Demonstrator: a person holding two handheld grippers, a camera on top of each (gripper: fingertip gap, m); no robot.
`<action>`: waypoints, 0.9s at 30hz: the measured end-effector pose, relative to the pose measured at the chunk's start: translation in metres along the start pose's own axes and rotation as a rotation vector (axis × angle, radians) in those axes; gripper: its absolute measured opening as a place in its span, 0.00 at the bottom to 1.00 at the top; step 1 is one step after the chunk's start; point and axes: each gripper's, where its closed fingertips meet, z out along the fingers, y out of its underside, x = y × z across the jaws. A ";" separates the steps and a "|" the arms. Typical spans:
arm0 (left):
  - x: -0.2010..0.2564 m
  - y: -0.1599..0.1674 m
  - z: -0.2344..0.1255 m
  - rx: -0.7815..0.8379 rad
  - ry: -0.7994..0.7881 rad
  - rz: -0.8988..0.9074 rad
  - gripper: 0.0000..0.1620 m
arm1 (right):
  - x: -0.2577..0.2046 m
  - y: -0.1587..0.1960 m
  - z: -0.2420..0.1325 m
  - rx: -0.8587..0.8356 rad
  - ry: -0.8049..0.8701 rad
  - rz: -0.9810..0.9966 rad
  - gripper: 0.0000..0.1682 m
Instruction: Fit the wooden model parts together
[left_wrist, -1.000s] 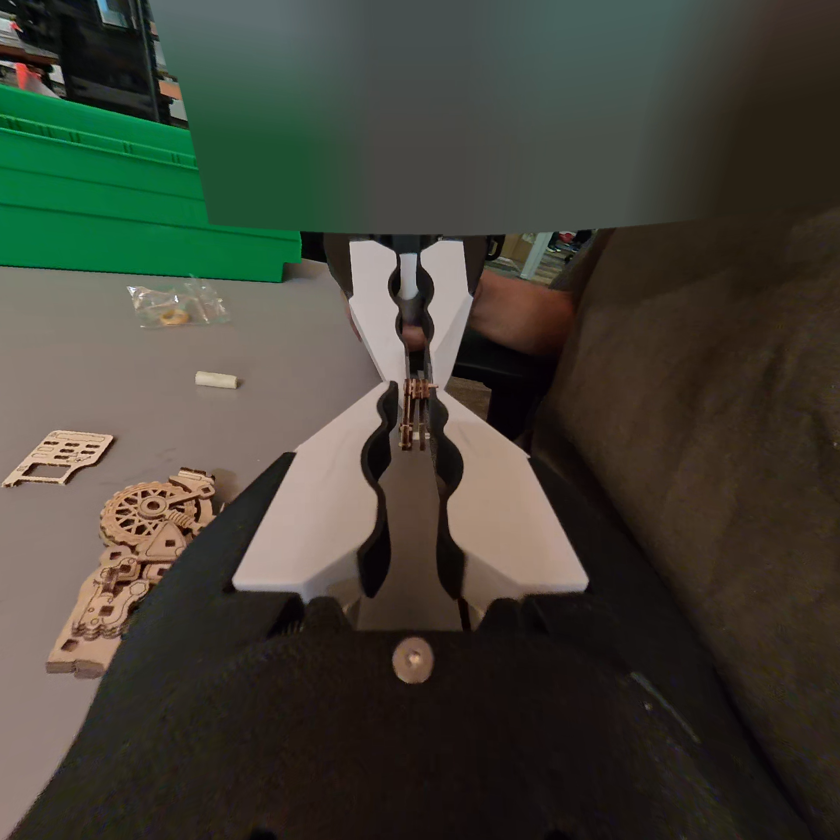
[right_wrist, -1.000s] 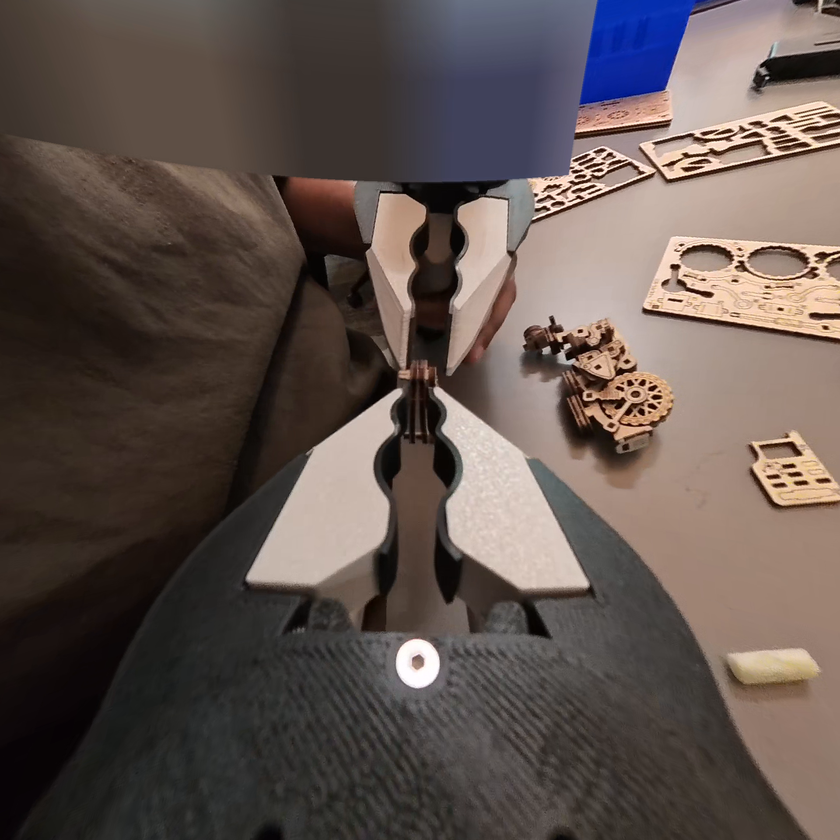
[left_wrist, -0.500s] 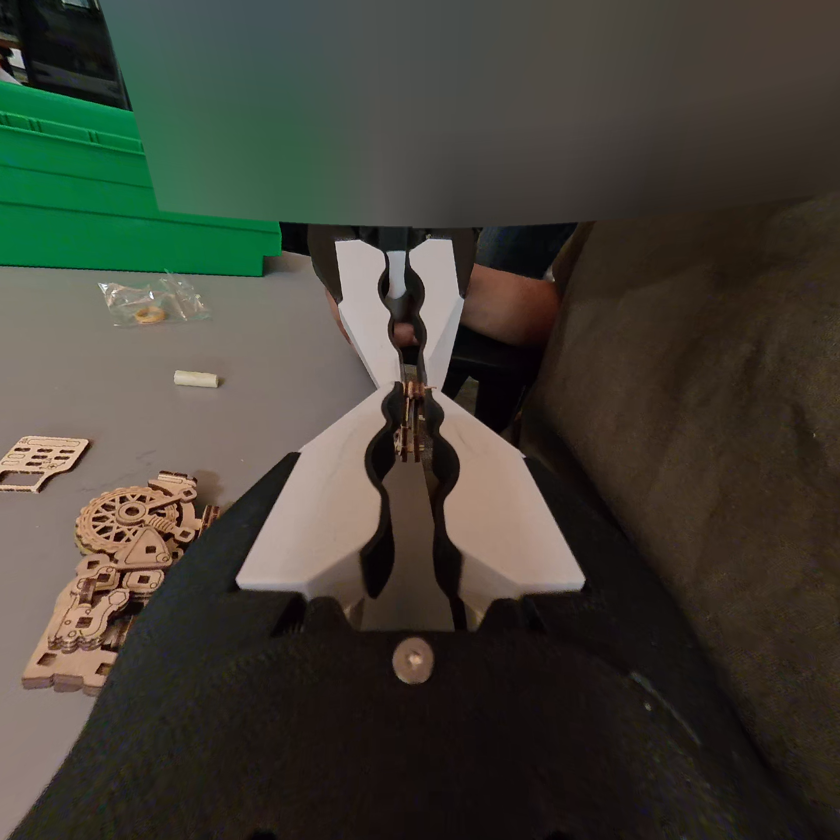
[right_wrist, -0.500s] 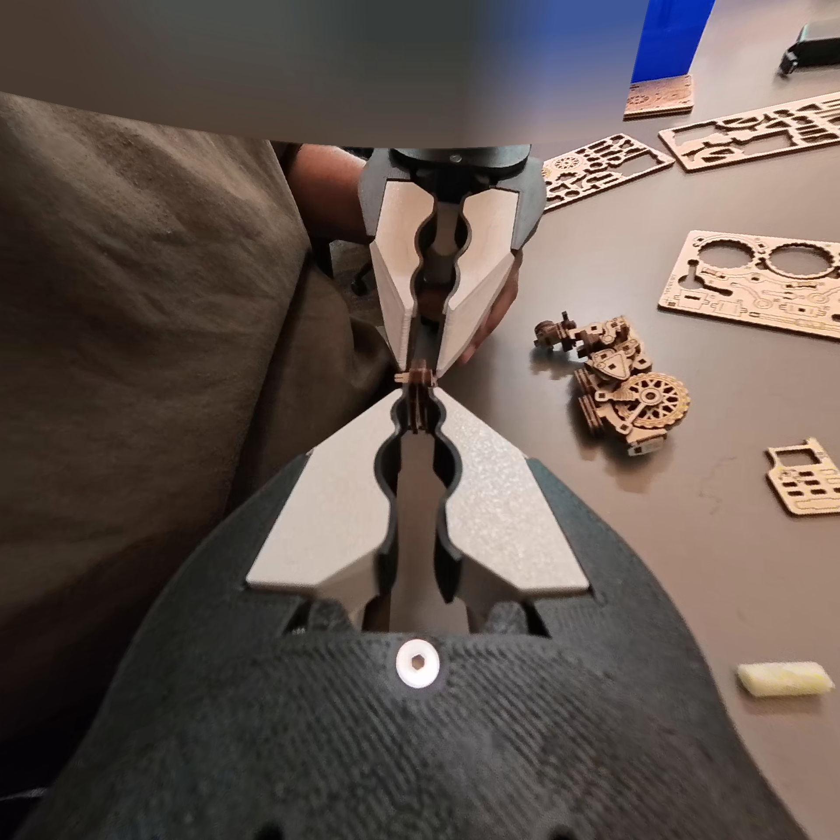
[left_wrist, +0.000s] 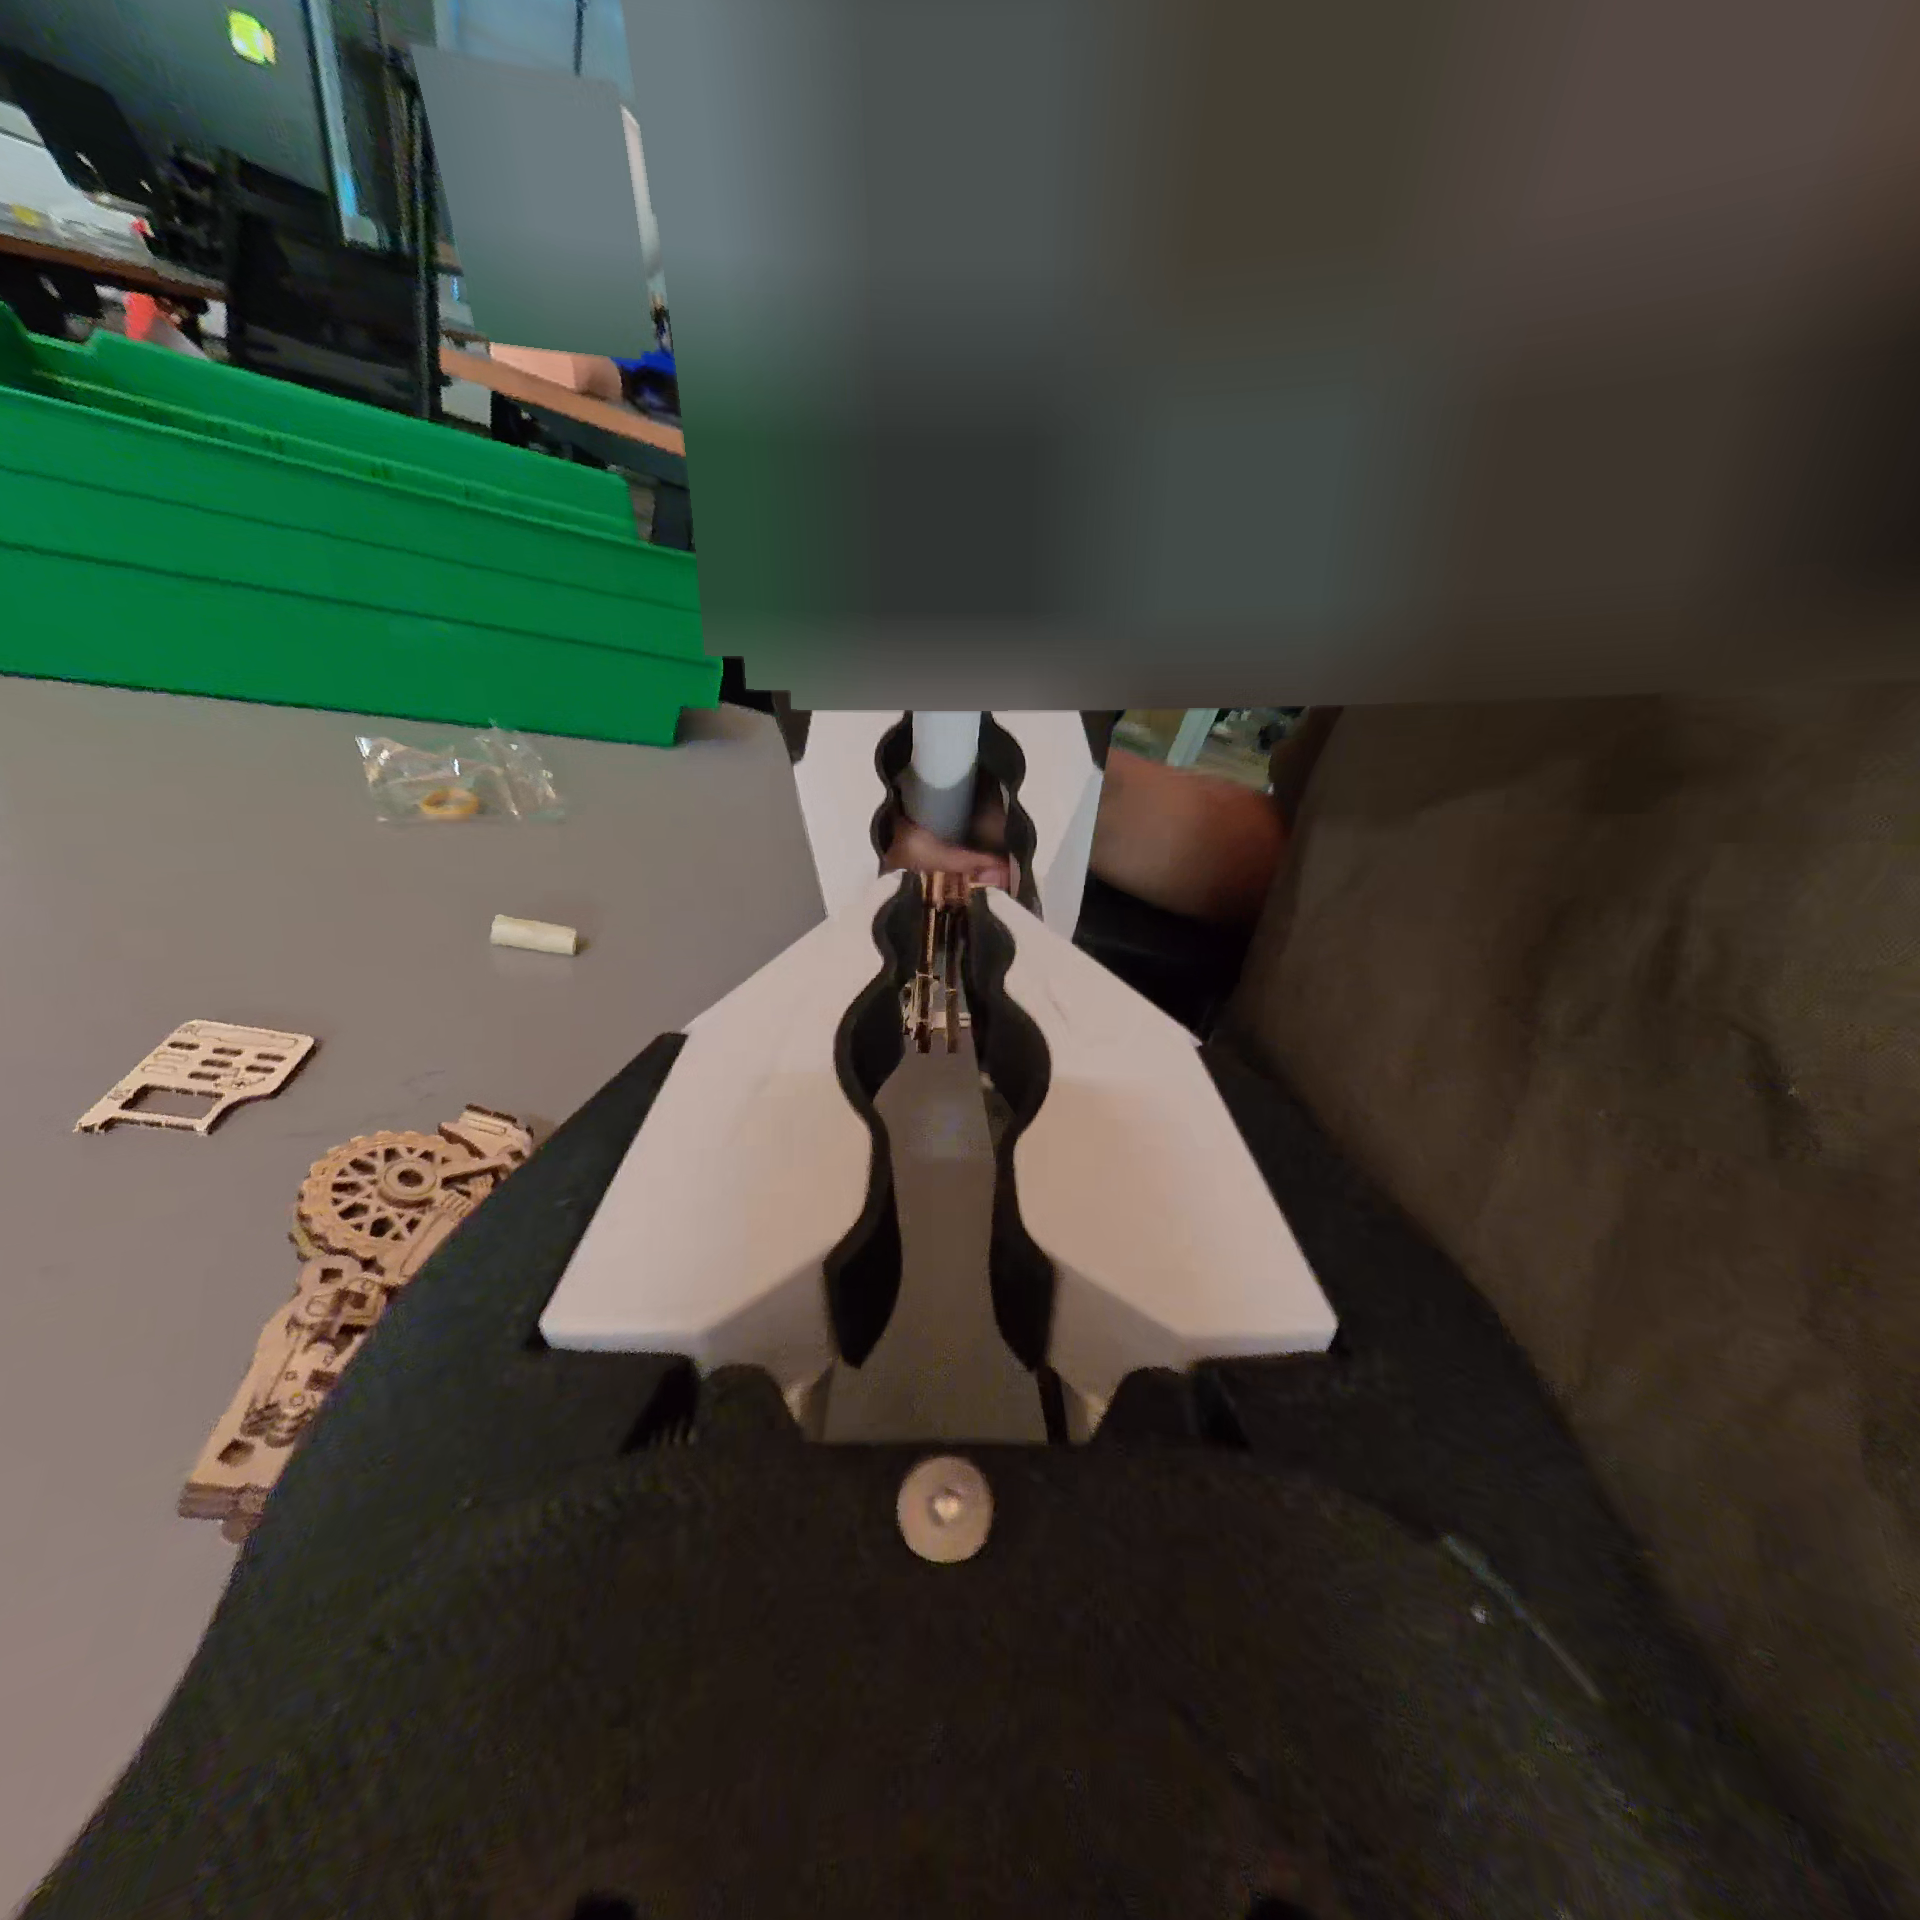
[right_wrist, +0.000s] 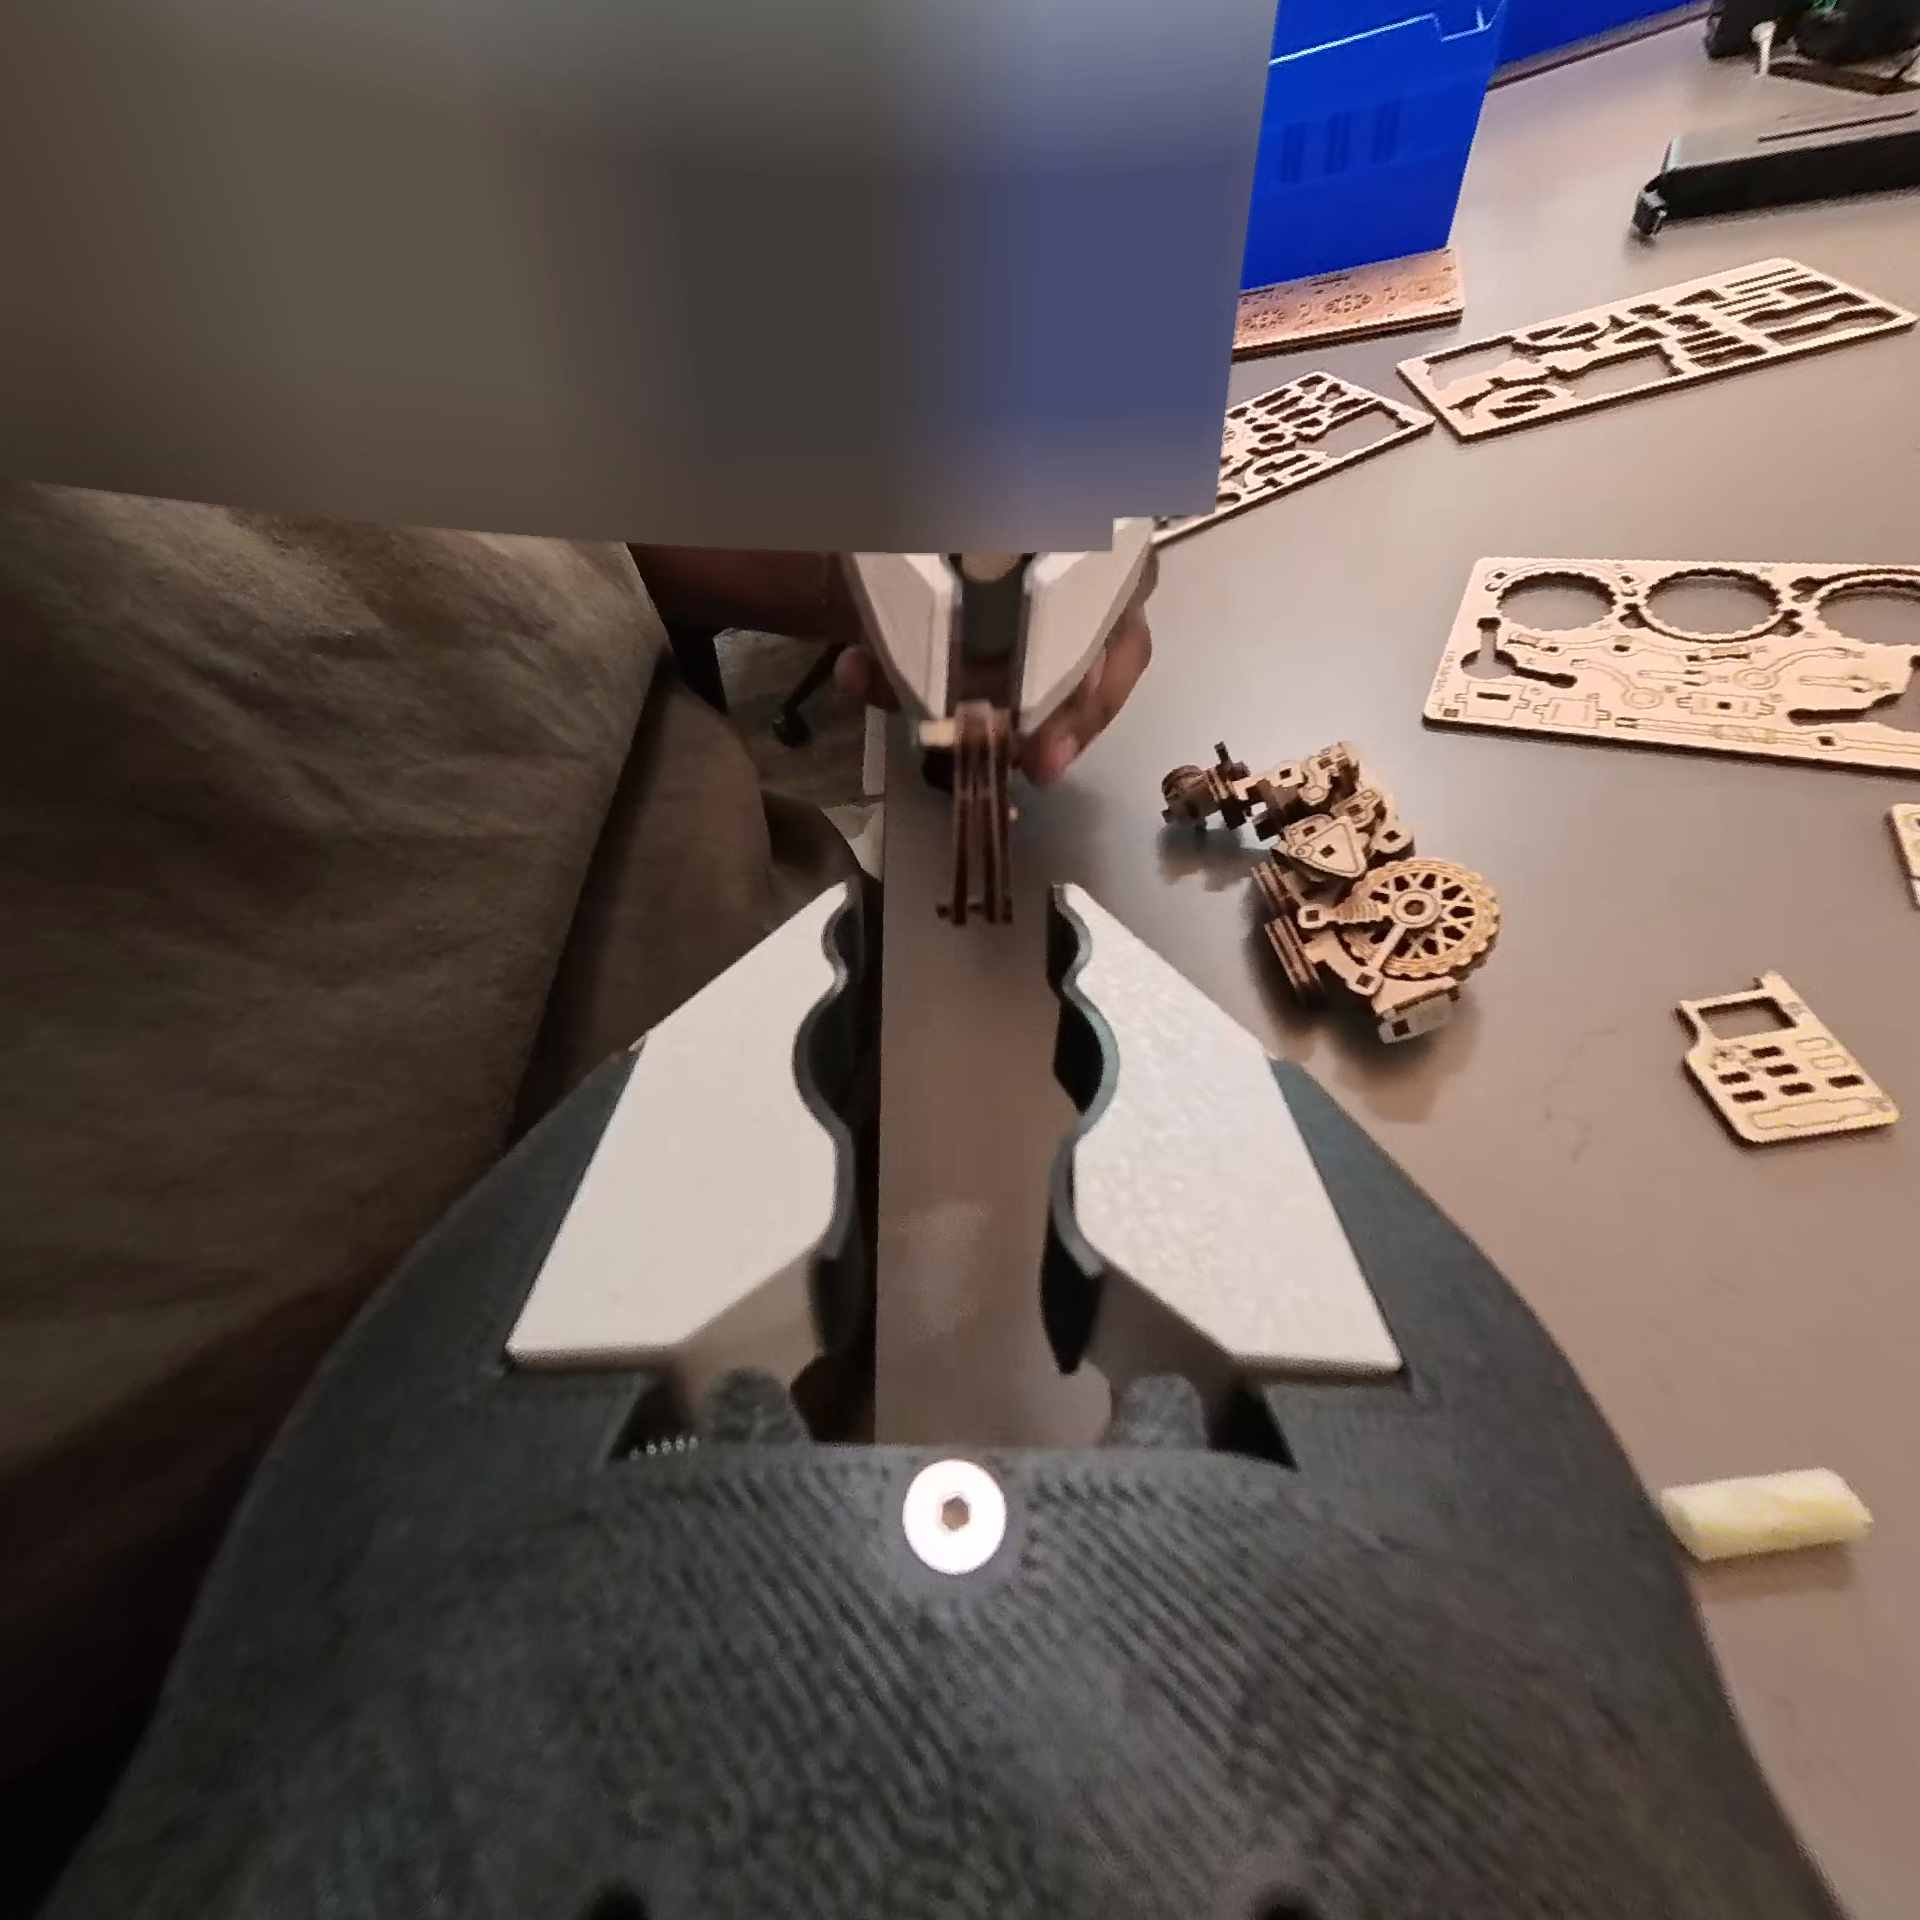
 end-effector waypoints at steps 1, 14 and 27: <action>0.000 -0.005 -0.002 0.031 0.007 -0.017 0.03 | 0.001 0.000 0.000 0.001 0.008 0.003 0.20; 0.000 -0.027 -0.009 0.189 0.072 -0.152 0.03 | -0.002 -0.030 -0.005 0.187 -0.012 0.038 0.14; 0.004 -0.026 -0.006 0.197 0.103 -0.209 0.03 | -0.003 -0.024 0.000 0.166 -0.049 0.092 0.06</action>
